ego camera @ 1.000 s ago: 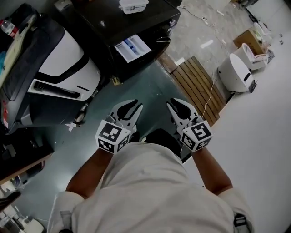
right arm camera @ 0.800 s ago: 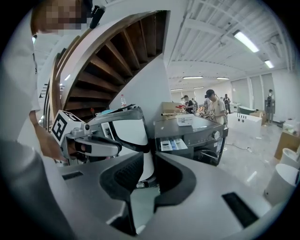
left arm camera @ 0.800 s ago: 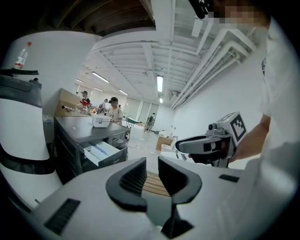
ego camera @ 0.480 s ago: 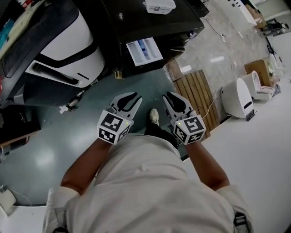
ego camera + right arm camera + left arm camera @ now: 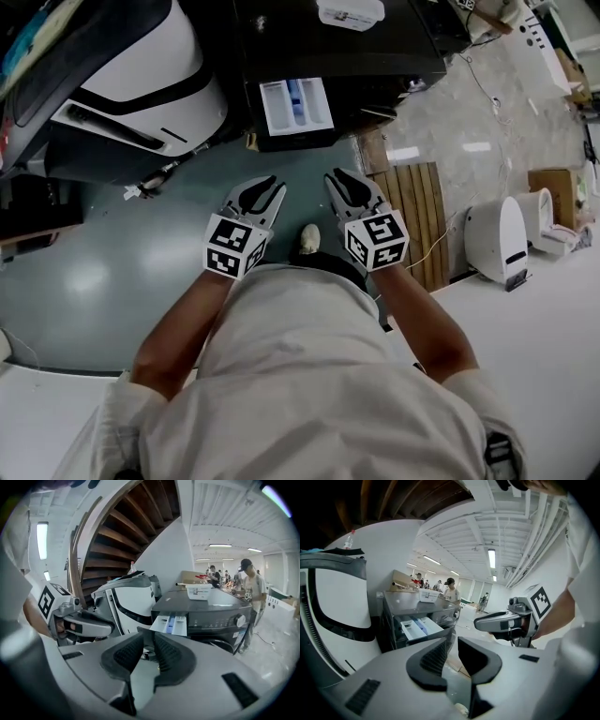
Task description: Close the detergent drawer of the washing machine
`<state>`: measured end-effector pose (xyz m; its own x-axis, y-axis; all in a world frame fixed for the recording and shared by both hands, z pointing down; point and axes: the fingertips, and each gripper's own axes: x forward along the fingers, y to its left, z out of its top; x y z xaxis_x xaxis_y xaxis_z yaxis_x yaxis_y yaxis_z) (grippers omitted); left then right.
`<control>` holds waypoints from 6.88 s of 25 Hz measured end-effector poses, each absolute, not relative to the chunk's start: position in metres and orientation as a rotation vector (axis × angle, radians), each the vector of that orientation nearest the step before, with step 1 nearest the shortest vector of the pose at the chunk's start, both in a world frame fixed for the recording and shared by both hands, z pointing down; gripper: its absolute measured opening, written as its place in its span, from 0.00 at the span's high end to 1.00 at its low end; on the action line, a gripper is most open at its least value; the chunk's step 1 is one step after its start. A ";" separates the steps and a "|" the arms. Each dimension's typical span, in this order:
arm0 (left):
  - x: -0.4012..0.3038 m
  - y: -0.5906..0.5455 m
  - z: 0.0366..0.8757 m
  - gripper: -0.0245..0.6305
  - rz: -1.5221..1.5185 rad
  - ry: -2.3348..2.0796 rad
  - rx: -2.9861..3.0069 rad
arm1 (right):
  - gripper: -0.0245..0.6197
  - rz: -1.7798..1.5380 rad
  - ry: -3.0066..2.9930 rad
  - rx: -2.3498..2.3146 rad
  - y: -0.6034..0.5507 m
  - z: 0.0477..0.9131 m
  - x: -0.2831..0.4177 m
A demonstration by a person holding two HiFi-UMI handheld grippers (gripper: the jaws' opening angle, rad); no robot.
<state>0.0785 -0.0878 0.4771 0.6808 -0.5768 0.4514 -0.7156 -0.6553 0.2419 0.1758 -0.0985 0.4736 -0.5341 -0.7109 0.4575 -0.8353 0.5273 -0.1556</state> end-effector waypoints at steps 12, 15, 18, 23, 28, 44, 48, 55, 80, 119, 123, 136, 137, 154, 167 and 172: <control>0.104 -0.106 0.504 0.86 0.477 -1.301 2.336 | 0.84 0.557 -2.450 1.155 -0.129 0.521 0.209; 0.102 -0.114 0.513 0.86 0.483 -1.319 2.315 | 0.84 0.567 -2.437 1.173 -0.139 0.531 0.211; 0.099 -0.125 0.526 0.86 0.482 -1.324 2.293 | 0.85 0.565 -2.429 1.189 -0.152 0.538 0.210; 0.094 -0.142 0.545 0.86 0.507 -1.315 2.288 | 0.85 0.564 -2.404 1.204 -0.165 0.552 0.210; 0.090 -0.152 0.558 0.86 0.537 -1.298 2.273 | 0.85 0.598 -2.365 1.220 -0.172 0.565 0.212; 0.088 -0.177 0.579 0.86 0.595 -1.256 2.244 | 0.86 0.634 -2.315 1.254 -0.194 0.577 0.214; 0.087 -0.181 0.584 0.86 0.615 -1.256 2.236 | 0.87 0.644 -2.303 1.267 -0.195 0.580 0.215; 0.088 -0.186 0.585 0.87 0.621 -1.240 2.238 | 0.88 0.672 -2.283 1.305 -0.201 0.582 0.219; 0.083 -0.224 0.586 0.87 0.615 -1.226 2.232 | 0.88 0.685 -2.276 1.294 -0.240 0.581 0.214; 0.071 -0.290 0.588 0.88 0.663 -1.161 2.253 | 0.88 0.708 -2.250 1.335 -0.307 0.578 0.202; 0.069 -0.299 0.588 0.88 0.665 -1.157 2.251 | 0.88 0.710 -2.247 1.339 -0.315 0.578 0.200; 0.069 -0.321 0.591 0.89 0.665 -1.131 2.251 | 0.88 0.720 -2.235 1.355 -0.337 0.578 0.196; 0.068 -0.321 0.591 0.89 0.665 -1.128 2.250 | 0.88 0.721 -2.234 1.355 -0.337 0.578 0.196; 0.070 -0.332 0.593 0.95 0.694 -1.082 2.235 | 0.94 0.752 -2.185 1.381 -0.348 0.580 0.199; 0.074 -0.326 0.594 0.86 0.666 -1.099 2.241 | 0.94 0.721 -2.233 1.339 -0.344 0.581 0.196; 0.075 -0.314 0.587 0.86 0.650 -1.125 2.239 | 0.94 0.716 -2.246 1.331 -0.333 0.576 0.199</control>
